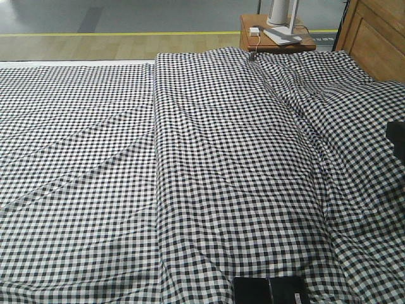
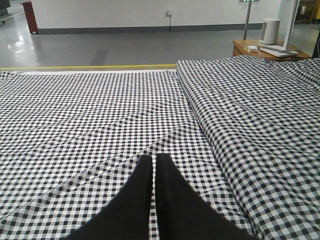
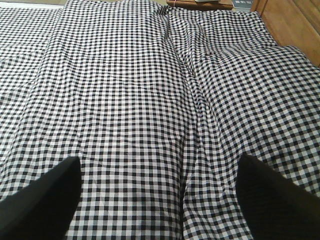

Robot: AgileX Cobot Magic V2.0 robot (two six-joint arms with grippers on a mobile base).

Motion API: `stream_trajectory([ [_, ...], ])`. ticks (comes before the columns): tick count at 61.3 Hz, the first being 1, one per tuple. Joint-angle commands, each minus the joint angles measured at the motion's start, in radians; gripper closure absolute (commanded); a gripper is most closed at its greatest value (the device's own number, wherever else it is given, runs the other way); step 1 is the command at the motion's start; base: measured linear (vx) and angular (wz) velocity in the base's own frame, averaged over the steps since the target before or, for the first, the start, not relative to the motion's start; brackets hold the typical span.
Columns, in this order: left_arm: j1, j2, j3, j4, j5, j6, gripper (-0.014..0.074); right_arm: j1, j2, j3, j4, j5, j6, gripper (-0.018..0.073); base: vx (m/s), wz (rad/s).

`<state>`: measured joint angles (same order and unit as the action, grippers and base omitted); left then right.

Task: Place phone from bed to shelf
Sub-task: 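Move the right gripper down toward the black phone at the bed edge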

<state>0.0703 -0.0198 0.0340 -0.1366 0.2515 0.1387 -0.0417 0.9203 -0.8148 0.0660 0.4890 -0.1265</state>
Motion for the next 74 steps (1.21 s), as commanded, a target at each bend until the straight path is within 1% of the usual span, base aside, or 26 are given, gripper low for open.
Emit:
stream_trajectory([
  [1, -0.005, -0.007, 0.003, -0.009, -0.068, -0.004, 0.0596, -0.004, -0.008, -0.034, 0.002, -0.055, 0.033, -0.0027, 0.0, 0.0],
  [11, -0.005, -0.007, 0.003, -0.009, -0.068, -0.004, 0.0596, -0.007, 0.003, -0.047, -0.001, -0.009, 0.105, -0.0027, 0.0, 0.0],
  [31, -0.005, -0.007, 0.003, -0.009, -0.068, -0.004, 0.0596, -0.008, 0.172, -0.213, -0.004, 0.198, 0.118, -0.0027, 0.0, 0.0],
  [36, -0.005, -0.007, 0.003, -0.009, -0.068, -0.004, 0.0596, -0.043, 0.222, -0.252, 0.001, 0.25, 0.107, -0.0027, 0.0, 0.0],
  [40, -0.005, -0.007, 0.003, -0.009, -0.068, -0.004, 0.0596, -0.097, 0.265, -0.278, 0.016, 0.295, 0.069, -0.0027, 0.0, 0.0],
  [44, -0.005, -0.007, 0.003, -0.009, -0.068, -0.004, 0.0596, -0.169, 0.305, -0.294, 0.07, 0.325, -0.001, -0.0027, 0.0, 0.0],
  [53, -0.005, -0.007, 0.003, -0.009, -0.068, -0.004, 0.0596, -0.348, 0.402, -0.294, 0.288, 0.367, -0.23, -0.0027, 0.0, 0.0],
  [58, -0.005, -0.007, 0.003, -0.009, -0.068, -0.004, 0.0596, -0.419, 0.464, -0.294, 0.38, 0.387, -0.338, -0.0027, 0.0, 0.0],
  [67, -0.005, -0.007, 0.003, -0.009, -0.068, -0.004, 0.0596, -0.499, 0.584, -0.294, 0.501, 0.388, -0.462, -0.0027, 0.0, 0.0],
  [71, -0.005, -0.007, 0.003, -0.009, -0.068, -0.004, 0.0596, -0.516, 0.64, -0.294, 0.535, 0.388, -0.514, -0.0027, 0.0, 0.0],
  [74, -0.005, -0.007, 0.003, -0.009, -0.068, -0.004, 0.0596, -0.517, 0.686, -0.294, 0.543, 0.385, -0.539, -0.0027, 0.0, 0.0],
])
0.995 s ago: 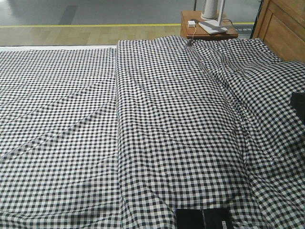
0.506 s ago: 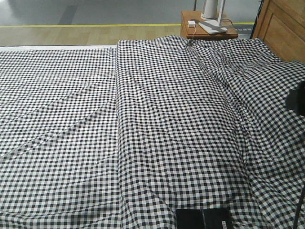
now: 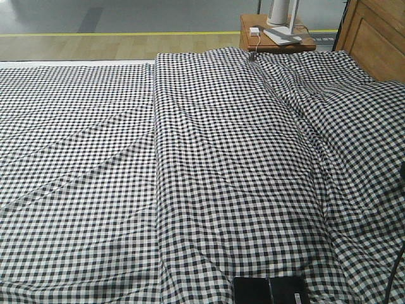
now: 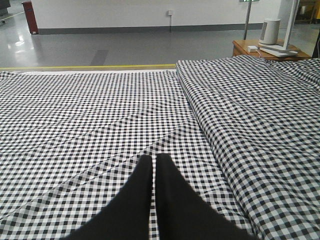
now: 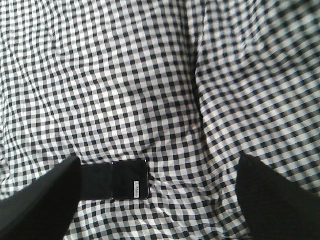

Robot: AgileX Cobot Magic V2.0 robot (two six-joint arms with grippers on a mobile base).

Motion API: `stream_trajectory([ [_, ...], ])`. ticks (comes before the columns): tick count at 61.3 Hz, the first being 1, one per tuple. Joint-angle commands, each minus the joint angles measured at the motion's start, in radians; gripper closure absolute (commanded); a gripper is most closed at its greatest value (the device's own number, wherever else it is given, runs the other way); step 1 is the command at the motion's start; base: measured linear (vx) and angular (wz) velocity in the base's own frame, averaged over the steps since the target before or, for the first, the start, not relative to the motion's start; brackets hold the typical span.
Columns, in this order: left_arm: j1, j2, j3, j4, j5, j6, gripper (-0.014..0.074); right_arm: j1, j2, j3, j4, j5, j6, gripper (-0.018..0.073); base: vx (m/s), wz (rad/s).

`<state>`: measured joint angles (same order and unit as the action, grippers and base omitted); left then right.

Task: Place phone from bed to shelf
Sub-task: 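Move the right gripper down toward the black phone at the bed edge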

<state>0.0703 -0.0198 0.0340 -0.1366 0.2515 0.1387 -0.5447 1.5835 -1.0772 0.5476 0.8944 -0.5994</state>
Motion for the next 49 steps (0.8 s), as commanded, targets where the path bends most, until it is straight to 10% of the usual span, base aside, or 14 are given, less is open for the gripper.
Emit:
stream_trajectory([
  [1, -0.005, -0.007, 0.003, -0.009, -0.068, -0.004, 0.0596, -0.014, 0.035, -0.032, 0.062, -0.023, -0.077, -0.0027, 0.0, 0.0],
  [49, -0.005, -0.007, 0.003, -0.009, -0.068, -0.004, 0.0596, -0.011, 0.623, -0.032, 0.365, 0.021, -0.611, -0.0027, 0.0, 0.0],
])
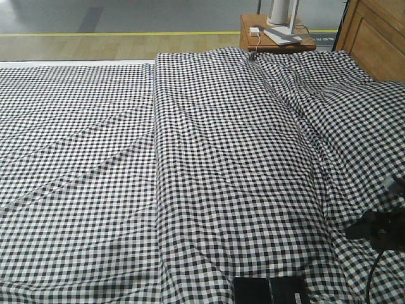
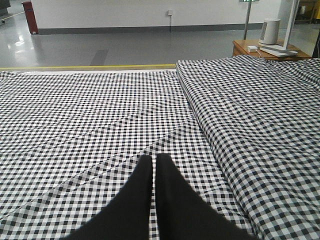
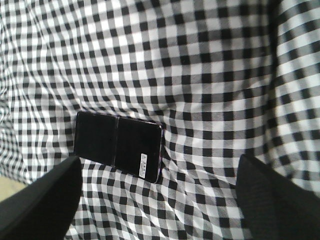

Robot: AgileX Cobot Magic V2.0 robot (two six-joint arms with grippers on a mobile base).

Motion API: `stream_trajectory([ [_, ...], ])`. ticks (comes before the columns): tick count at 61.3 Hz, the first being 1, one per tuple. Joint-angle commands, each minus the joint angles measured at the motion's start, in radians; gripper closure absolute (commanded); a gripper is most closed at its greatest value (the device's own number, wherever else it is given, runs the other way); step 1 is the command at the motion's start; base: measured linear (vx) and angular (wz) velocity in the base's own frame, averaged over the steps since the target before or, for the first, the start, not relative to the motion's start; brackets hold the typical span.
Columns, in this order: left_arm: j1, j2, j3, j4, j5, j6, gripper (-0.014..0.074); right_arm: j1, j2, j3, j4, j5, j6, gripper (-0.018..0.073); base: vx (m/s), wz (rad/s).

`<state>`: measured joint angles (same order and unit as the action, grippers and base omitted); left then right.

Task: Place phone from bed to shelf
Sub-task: 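Move the right gripper down toward the black phone at the bed edge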

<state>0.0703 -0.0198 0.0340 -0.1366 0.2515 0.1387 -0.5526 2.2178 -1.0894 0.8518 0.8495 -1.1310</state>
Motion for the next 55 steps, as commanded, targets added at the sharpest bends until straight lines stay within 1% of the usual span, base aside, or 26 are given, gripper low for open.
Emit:
stream_trajectory([
  [1, -0.005, -0.007, 0.003, -0.009, -0.068, -0.004, 0.0596, -0.003, -0.005, -0.02, 0.072, 0.073, -0.092, -0.0027, 0.0, 0.0],
  [10, -0.005, -0.007, 0.003, -0.009, -0.068, -0.004, 0.0596, -0.003, 0.073, -0.02, 0.131, 0.116, -0.145, -0.0027, 0.0, 0.0],
  [24, -0.005, -0.007, 0.003, -0.009, -0.068, -0.004, 0.0596, -0.003, 0.178, -0.02, 0.157, 0.165, -0.206, -0.0027, 0.0, 0.0],
  [37, -0.005, -0.007, 0.003, -0.009, -0.068, -0.004, 0.0596, -0.002, 0.259, -0.02, 0.191, 0.186, -0.233, -0.0027, 0.0, 0.0],
  [55, -0.005, -0.007, 0.003, -0.009, -0.068, -0.004, 0.0596, -0.002, 0.352, -0.021, 0.274, 0.197, -0.3, -0.0027, 0.0, 0.0],
])
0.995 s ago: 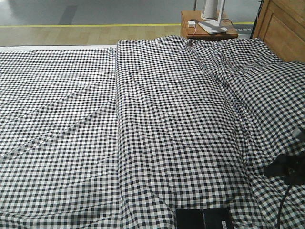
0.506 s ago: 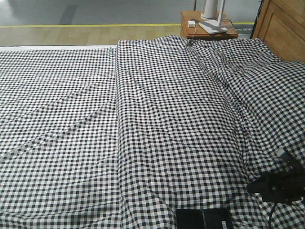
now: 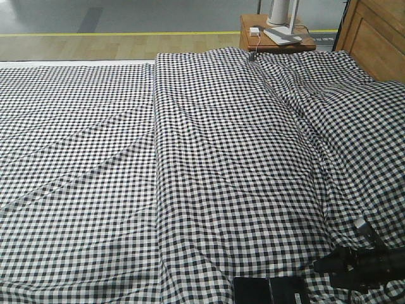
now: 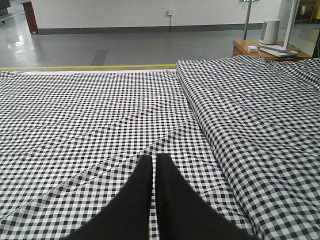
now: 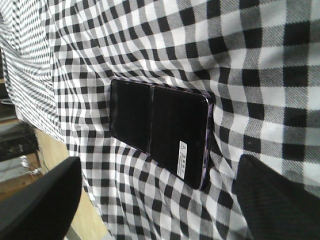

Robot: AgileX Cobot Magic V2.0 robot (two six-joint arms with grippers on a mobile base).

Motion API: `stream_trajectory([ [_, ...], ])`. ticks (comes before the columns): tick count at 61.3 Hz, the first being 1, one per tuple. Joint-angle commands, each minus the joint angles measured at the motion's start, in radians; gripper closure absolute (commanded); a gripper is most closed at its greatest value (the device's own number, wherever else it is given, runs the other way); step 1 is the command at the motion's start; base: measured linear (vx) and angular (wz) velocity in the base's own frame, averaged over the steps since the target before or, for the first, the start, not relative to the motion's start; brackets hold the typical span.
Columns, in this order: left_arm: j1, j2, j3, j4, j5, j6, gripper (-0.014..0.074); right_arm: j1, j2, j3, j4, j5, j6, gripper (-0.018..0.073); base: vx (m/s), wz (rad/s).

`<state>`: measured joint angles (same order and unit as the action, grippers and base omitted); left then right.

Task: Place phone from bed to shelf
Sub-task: 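Move the right gripper down toward the black phone at the bed edge, then close the right gripper on the black phone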

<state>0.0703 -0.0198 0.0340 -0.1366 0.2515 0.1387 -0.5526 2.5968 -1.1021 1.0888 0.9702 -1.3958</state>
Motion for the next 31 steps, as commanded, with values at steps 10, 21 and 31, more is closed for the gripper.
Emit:
stream_trajectory([
  [10, -0.005, -0.007, 0.003, -0.009, -0.068, -0.004, 0.0596, -0.002, 0.02, -0.008, 0.08, 0.082, -0.061, -0.0027, 0.0, 0.0],
  [21, -0.005, -0.007, 0.003, -0.009, -0.068, -0.004, 0.0596, -0.002, 0.062, -0.008, 0.109, 0.12, -0.086, -0.0027, 0.0, 0.0],
  [31, -0.005, -0.007, 0.003, -0.009, -0.068, -0.004, 0.0596, -0.001, 0.089, -0.008, 0.122, 0.123, -0.09, -0.0027, 0.0, 0.0],
])
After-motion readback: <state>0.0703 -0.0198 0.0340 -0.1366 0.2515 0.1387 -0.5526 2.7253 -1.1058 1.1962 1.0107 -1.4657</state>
